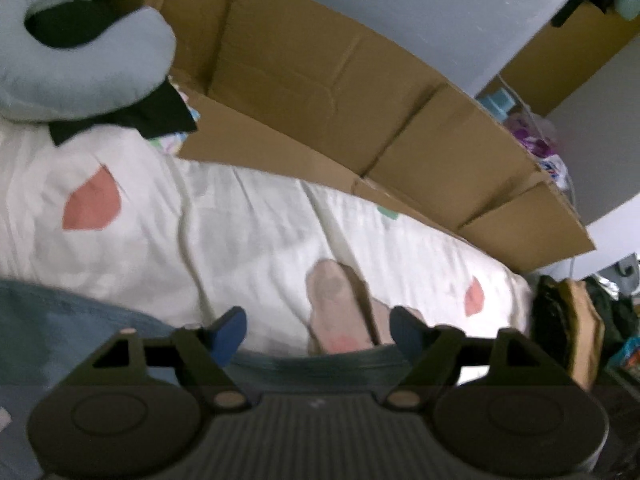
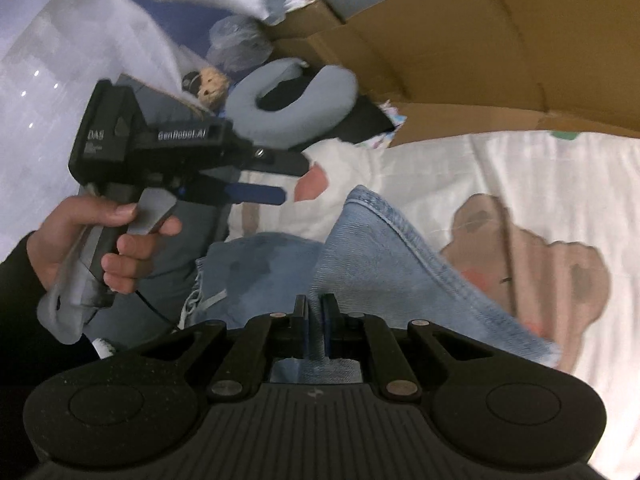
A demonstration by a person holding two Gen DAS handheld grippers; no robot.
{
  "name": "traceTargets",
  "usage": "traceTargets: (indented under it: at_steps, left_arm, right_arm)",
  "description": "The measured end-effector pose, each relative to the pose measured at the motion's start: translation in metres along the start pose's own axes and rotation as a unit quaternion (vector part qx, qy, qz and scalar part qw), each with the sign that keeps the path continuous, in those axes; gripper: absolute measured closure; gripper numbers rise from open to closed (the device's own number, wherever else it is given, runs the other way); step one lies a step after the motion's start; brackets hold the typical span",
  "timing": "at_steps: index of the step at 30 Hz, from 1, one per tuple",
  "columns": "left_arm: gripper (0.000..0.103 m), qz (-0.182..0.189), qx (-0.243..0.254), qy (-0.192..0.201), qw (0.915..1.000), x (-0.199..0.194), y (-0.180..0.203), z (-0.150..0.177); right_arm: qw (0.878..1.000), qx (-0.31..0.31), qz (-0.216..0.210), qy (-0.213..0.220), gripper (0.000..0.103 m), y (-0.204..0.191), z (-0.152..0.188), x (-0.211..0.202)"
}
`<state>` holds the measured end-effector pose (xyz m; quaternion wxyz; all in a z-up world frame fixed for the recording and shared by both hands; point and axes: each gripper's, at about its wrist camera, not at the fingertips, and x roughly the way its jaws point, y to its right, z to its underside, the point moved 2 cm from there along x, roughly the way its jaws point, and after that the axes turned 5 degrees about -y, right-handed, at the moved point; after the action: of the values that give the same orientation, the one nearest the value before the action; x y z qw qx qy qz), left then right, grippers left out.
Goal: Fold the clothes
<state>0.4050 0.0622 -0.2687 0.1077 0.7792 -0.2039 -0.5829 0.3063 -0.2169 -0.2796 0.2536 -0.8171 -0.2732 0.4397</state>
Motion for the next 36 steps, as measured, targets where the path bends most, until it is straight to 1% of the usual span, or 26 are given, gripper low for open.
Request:
traceTargets:
  at_steps: [3, 6, 10, 11, 12, 13, 14, 15, 16, 17, 18, 20, 22, 23, 24, 25, 26, 28, 32, 36]
  left_arm:
    - [0.021, 0.022, -0.004, -0.022, 0.9995, 0.006, 0.005, 0.007]
    - [0.021, 0.040, 0.014, -0.045, 0.9981, 0.014, 0.012, 0.015]
    - [0.021, 0.039, 0.032, -0.075, 0.9959, 0.030, 0.013, 0.025]
    - [0.024, 0.037, 0.031, -0.086, 0.9951, 0.034, 0.012, 0.027]
    - [0.030, 0.035, 0.031, -0.095, 0.9944, 0.038, 0.011, 0.029]
    - [0.034, 0.035, 0.031, -0.101, 0.9938, 0.041, 0.010, 0.031]
    - [0.043, 0.034, 0.032, -0.107, 0.9931, 0.044, 0.008, 0.033]
    - [0.057, 0.030, 0.034, -0.113, 0.9925, 0.047, 0.007, 0.035]
    - [0.067, 0.020, 0.039, -0.120, 0.9918, 0.050, 0.005, 0.037]
    - [0.082, 0.009, 0.044, -0.127, 0.9910, 0.053, 0.003, 0.039]
    - [0.082, 0.004, 0.044, -0.131, 0.9904, 0.055, 0.000, 0.042]
    - [0.084, 0.004, 0.043, -0.134, 0.9900, 0.056, -0.006, 0.044]
    - [0.086, -0.004, 0.045, -0.134, 0.9900, 0.056, -0.011, 0.045]
    - [0.087, -0.008, 0.046, -0.133, 0.9900, 0.055, -0.013, 0.046]
    - [0.088, -0.012, 0.047, -0.133, 0.9899, 0.054, -0.016, 0.047]
    - [0.089, -0.018, 0.047, -0.133, 0.9899, 0.054, -0.018, 0.047]
    - [0.092, -0.027, 0.046, -0.133, 0.9897, 0.054, -0.021, 0.047]
    - [0.092, -0.043, 0.044, -0.132, 0.9893, 0.054, -0.027, 0.046]
    - [0.092, -0.061, 0.036, -0.132, 0.9887, 0.053, -0.039, 0.046]
    - [0.095, -0.078, 0.031, -0.129, 0.9881, 0.052, -0.048, 0.045]
  right_arm:
    - [1.000, -0.005, 0.003, -0.003, 0.099, -0.012, 0.003, 0.012]
    - [1.000, -0.003, 0.011, 0.007, 0.099, -0.017, 0.007, 0.020]
    - [1.000, -0.011, 0.021, 0.005, 0.099, -0.021, 0.009, 0.030]
    - [0.999, -0.015, 0.027, 0.008, 0.099, -0.022, 0.009, 0.032]
    - [0.999, -0.017, 0.028, 0.009, 0.098, -0.023, 0.009, 0.034]
    - [0.999, -0.017, 0.027, 0.010, 0.098, -0.024, 0.009, 0.036]
    - [0.999, -0.016, 0.026, 0.011, 0.098, -0.024, 0.009, 0.038]
    - [0.999, -0.017, 0.025, 0.011, 0.098, -0.025, 0.009, 0.040]
    - [0.999, -0.020, 0.024, 0.010, 0.097, -0.026, 0.009, 0.042]
    - [0.999, -0.025, 0.024, 0.009, 0.096, -0.028, 0.010, 0.044]
    - [0.999, -0.028, 0.025, 0.008, 0.093, -0.029, 0.011, 0.045]
    - [0.999, -0.027, 0.026, 0.005, 0.092, -0.029, 0.015, 0.044]
    - [0.999, -0.025, 0.020, 0.006, 0.089, -0.026, 0.020, 0.039]
    - [0.999, -0.025, 0.020, 0.007, 0.082, -0.024, 0.023, 0.036]
    - [0.999, -0.027, 0.023, 0.009, 0.071, -0.022, 0.025, 0.033]
    - [0.999, -0.026, 0.028, 0.011, 0.067, -0.019, 0.027, 0.030]
    - [0.999, -0.024, 0.033, 0.014, 0.066, -0.015, 0.027, 0.026]
    - [0.999, -0.021, 0.044, 0.018, 0.066, -0.006, 0.028, 0.020]
    - [0.997, -0.007, 0.073, 0.026, 0.065, 0.022, 0.029, 0.014]
    - [0.994, 0.008, 0.103, 0.031, 0.065, 0.053, 0.024, 0.012]
